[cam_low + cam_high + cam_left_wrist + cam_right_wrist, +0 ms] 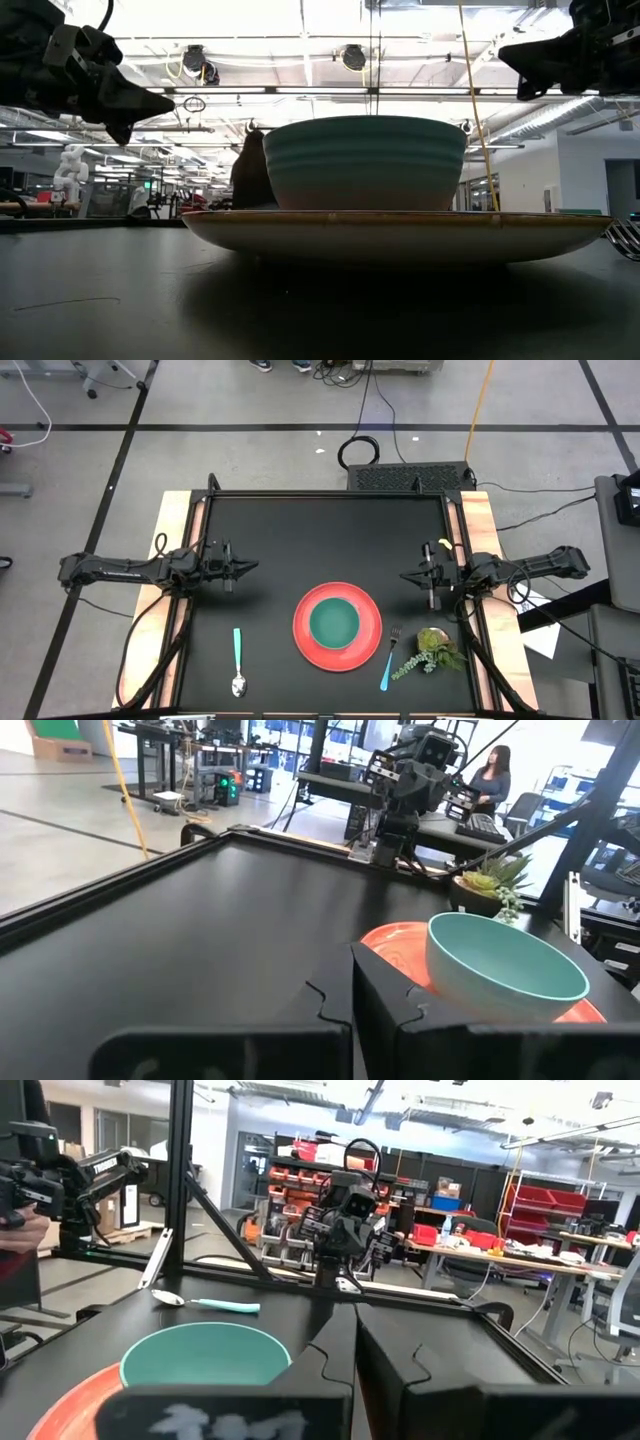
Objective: Set table place
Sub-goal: Put the blue fork on the orange plate to the right of the green bowl
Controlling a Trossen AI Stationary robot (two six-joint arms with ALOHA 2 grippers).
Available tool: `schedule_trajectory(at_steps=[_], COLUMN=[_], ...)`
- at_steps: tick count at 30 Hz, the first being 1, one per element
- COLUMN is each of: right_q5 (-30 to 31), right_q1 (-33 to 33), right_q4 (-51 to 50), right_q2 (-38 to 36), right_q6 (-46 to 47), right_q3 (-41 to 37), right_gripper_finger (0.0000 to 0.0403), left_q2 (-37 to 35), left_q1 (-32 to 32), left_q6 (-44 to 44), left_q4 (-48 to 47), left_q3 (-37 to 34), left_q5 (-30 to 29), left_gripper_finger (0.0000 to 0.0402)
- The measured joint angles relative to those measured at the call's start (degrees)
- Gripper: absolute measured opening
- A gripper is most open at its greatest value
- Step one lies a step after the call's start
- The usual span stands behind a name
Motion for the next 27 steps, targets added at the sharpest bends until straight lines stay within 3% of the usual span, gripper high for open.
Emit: schedule_trajectory(at_steps=[7, 20, 27], right_q5=[0.0, 0.2, 0.2], right_q1=[0.0, 0.0, -0.1], right_q4=[-5.5, -24.8, -32.2], right_q2=[3.5, 15.4, 23.5], right_q6=[0.3, 1.9, 4.3], right_q3=[4.6, 24.2, 31.8], right_gripper_finger=[0.0009, 0.0154, 0.0180], left_q2=[0.0, 0.0, 0.0], left_q1=[0.0, 0.0, 0.0], left_q6=[0.1, 0.8, 0.8], left_q4=[0.0, -2.0, -2.2], left_q3=[0.0, 0.1, 0.1], left_q5=[0.0, 0.0, 0.0], left_gripper_finger=[0.0022, 0.0011, 0.0003])
